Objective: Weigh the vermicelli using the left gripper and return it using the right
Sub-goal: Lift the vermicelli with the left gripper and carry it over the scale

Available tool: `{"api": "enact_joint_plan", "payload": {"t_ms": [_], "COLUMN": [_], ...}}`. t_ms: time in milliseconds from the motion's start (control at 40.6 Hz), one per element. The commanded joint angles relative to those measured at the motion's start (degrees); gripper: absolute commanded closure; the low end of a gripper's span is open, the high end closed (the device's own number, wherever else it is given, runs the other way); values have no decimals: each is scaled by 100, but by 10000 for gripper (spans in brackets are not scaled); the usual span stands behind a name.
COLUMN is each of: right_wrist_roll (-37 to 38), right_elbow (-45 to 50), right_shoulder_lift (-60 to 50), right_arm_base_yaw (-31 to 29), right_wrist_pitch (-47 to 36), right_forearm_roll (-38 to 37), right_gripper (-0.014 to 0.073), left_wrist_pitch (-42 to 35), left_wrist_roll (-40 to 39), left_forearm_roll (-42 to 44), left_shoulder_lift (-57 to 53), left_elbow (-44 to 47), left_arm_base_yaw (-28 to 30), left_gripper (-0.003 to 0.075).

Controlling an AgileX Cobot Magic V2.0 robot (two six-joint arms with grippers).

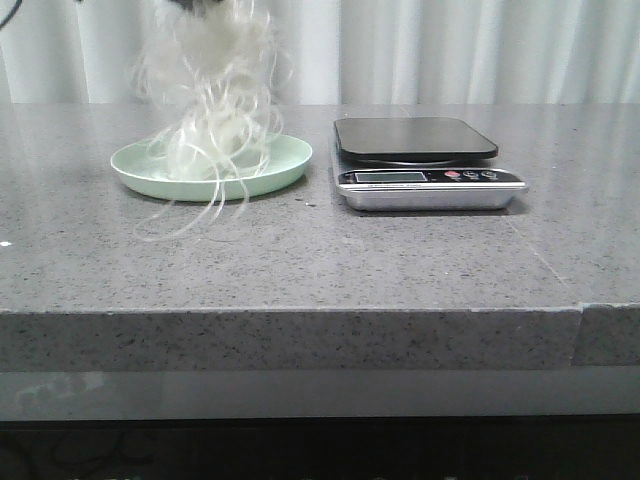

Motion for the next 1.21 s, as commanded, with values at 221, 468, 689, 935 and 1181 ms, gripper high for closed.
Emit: {"api": "enact_joint_plan", "payload": {"t_ms": [221, 468, 689, 935, 1181], "right_wrist_roll": [-45, -45, -45, -45, -45], "right_elbow": [-45, -45, -45, -45, -45], "right_shoulder_lift": [-89, -89, -89, -89, -89], "right_arm_base_yaw": [-25, -25, -25, -25, -25], "right_wrist_pitch": [-423, -417, -417, -417, -417], "right_forearm_roll": [-13, -13, -13, -13, -13], "right_gripper": [437, 437, 437, 437, 437], "left_wrist_pitch": [308, 165, -548, -1495, -1481], "left_wrist_roll": [14, 24, 510, 520, 520], "left_forearm_roll": [-1420, -1811, -1756, -414, -416], "left_shoulder_lift": [-302, -302, -291, -158, 490], "left_elbow": [-1327, -1580, -1580, -1570, -1570], "left_arm_base_yaw": [-34, -506, -1261, -1874, -1914], "left_gripper": [575, 575, 575, 575, 575]}}
